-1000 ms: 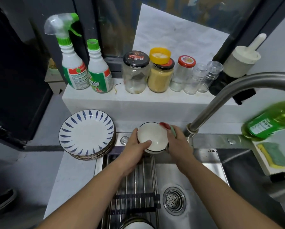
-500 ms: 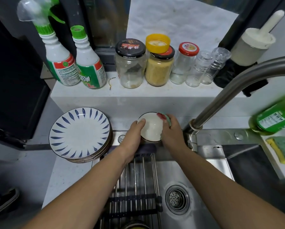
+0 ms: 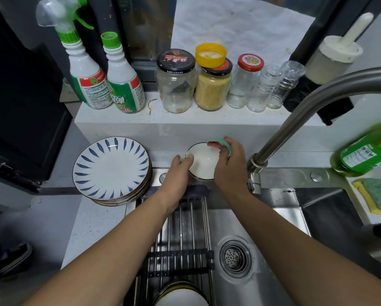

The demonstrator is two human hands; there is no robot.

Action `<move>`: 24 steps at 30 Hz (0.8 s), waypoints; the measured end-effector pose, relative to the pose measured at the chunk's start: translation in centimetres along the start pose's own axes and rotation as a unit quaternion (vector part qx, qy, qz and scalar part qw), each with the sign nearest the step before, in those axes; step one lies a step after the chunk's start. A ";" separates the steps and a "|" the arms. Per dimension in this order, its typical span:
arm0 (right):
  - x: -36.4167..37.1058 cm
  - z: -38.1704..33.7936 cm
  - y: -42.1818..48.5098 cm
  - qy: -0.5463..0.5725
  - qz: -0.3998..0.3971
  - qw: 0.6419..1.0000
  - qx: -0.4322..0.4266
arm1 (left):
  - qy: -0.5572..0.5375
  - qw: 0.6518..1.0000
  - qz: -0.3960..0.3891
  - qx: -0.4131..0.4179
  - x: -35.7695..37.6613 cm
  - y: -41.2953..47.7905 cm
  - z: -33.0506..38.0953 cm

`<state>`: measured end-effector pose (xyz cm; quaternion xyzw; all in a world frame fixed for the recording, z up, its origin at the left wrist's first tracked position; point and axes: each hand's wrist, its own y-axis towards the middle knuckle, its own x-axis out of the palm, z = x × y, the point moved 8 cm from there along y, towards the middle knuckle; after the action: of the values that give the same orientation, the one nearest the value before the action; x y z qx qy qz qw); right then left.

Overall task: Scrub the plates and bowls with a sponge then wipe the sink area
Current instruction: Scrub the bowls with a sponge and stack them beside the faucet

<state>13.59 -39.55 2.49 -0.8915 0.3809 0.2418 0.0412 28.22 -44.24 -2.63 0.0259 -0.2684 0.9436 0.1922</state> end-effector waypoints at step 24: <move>-8.4 0.1 -25.1 0.048 -0.279 0.947 0.150 | 0.071 0.995 0.058 -0.034 -8.0 -25.5 -12.4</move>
<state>26.11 -16.25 3.46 -0.9560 0.1503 0.1179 0.2226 45.91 -20.73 -1.78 -0.0630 -0.2867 0.9431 0.1565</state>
